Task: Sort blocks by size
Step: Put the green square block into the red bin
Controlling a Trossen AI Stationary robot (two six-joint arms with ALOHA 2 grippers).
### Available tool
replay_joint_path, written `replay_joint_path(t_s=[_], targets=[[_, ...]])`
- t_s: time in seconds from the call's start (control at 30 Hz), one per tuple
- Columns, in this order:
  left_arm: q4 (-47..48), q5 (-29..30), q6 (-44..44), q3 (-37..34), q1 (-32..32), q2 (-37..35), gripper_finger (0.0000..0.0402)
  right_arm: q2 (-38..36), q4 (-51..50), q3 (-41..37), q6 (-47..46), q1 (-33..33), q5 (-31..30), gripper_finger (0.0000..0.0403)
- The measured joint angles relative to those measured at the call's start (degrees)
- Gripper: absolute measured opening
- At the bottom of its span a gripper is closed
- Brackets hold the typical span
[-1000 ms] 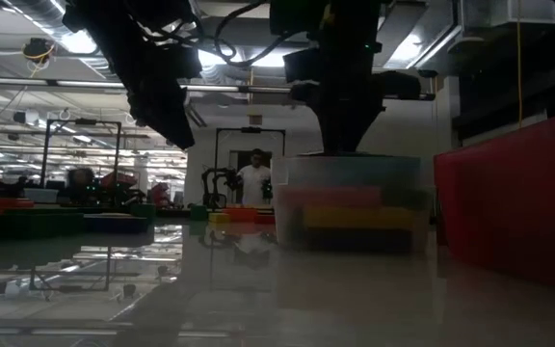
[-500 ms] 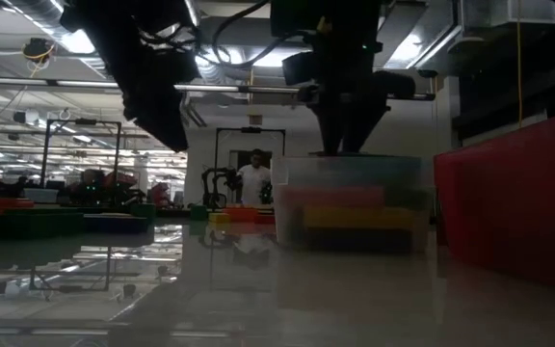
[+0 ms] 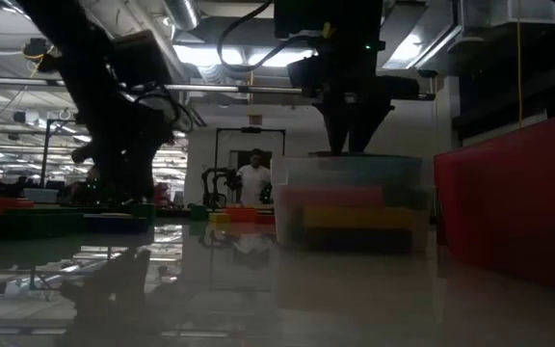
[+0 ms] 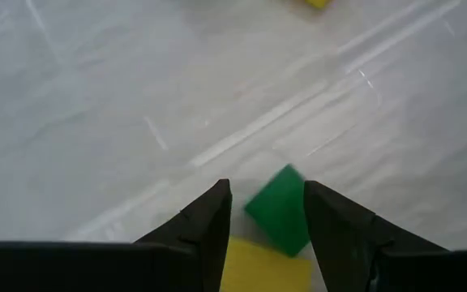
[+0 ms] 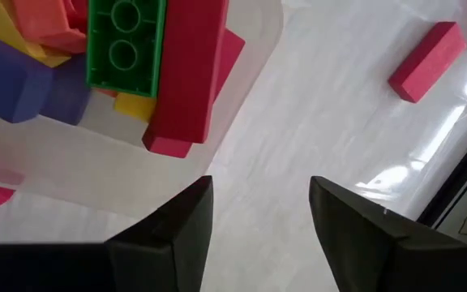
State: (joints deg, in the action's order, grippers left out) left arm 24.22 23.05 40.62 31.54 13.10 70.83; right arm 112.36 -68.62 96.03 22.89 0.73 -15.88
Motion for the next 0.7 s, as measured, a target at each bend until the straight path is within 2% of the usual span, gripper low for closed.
replay_joint_path(t_s=[0.17,0.53,0.7], targets=[[-5.7,-0.1,-6.5,-2.8,0.1,0.0,0.0143,0.0,0.0,0.0,0.0,0.0,0.1,0.0202],[-10.6,-0.1,-19.3,-3.0,0.1,0.0,0.0144,0.0,0.2,0.0,0.1,0.0,0.9,0.0202],[-10.4,-0.1,-21.6,-3.0,0.4,0.0,0.0173,0.0,0.2,0.0,0.1,0.0,0.9,0.0202]])
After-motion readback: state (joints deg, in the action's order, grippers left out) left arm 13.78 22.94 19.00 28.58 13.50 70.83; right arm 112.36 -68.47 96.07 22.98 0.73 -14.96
